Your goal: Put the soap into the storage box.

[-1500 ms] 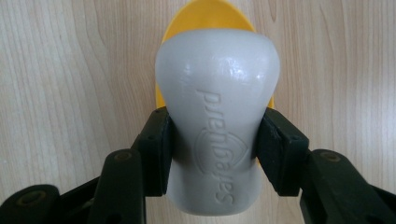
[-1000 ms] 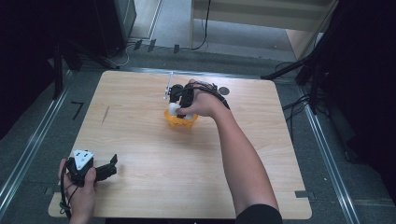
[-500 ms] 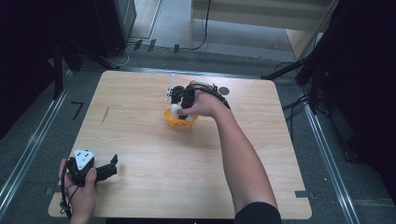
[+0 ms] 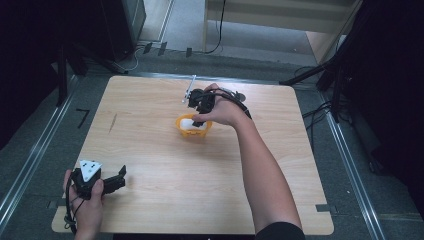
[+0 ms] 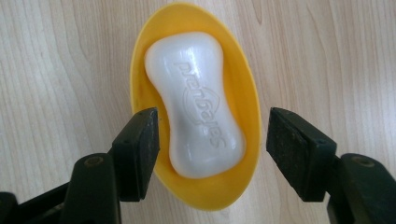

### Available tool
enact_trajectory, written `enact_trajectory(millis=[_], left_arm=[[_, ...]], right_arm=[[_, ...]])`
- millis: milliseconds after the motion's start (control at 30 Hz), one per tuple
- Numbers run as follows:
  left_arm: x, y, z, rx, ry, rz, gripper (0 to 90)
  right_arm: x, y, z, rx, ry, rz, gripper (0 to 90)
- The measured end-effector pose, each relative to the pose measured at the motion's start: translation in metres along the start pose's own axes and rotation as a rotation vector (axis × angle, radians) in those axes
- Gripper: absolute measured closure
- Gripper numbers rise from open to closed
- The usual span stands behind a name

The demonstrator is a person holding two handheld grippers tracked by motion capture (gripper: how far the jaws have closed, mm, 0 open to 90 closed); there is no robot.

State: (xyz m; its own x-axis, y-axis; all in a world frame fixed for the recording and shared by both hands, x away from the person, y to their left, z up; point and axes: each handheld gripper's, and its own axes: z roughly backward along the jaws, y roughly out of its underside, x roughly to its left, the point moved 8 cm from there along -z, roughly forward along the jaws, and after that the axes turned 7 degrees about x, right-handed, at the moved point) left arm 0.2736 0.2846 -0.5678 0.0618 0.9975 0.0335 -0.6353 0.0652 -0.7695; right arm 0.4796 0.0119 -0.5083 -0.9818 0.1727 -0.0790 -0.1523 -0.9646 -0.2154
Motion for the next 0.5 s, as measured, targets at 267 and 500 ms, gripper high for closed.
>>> enact_trajectory(millis=[267,500], left_arm=[[0.000,0.000,0.000,0.003,0.004,-0.001,0.0],[0.001,0.000,0.000,-0.002,0.012,0.005,0.0]], right_arm=[[0.007,0.016,0.003,-0.019,-0.023,-0.062,20.3],[0.014,0.032,0.005,-0.038,-0.025,-0.118,13.9]])
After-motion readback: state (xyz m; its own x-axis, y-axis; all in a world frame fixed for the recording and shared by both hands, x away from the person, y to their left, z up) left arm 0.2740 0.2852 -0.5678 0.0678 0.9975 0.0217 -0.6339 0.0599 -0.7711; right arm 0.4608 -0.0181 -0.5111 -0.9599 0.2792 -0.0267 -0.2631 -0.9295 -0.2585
